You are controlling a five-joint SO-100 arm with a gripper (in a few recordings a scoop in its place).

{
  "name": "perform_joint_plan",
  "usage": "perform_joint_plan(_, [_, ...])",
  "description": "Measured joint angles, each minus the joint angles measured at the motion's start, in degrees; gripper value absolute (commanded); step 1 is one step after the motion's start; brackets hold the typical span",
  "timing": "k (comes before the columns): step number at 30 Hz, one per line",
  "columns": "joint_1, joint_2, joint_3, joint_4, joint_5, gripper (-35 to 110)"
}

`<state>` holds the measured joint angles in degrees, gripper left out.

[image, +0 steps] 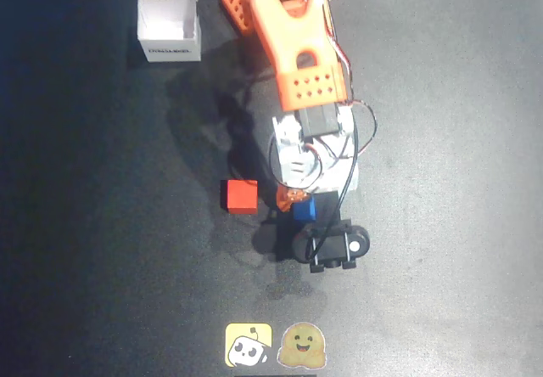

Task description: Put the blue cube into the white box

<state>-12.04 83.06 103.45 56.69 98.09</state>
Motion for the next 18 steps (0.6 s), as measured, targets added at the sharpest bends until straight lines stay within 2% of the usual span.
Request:
perform_joint_plan(6, [-0.62,-1.14,0.00,-2.02,1.58,0])
perform_joint_plan(13, [-0.18,-1.14,-0.09,-1.85,2.81,0])
perform_joint_plan(18, [1.14,1.58,0.00,3.60,5.89,0])
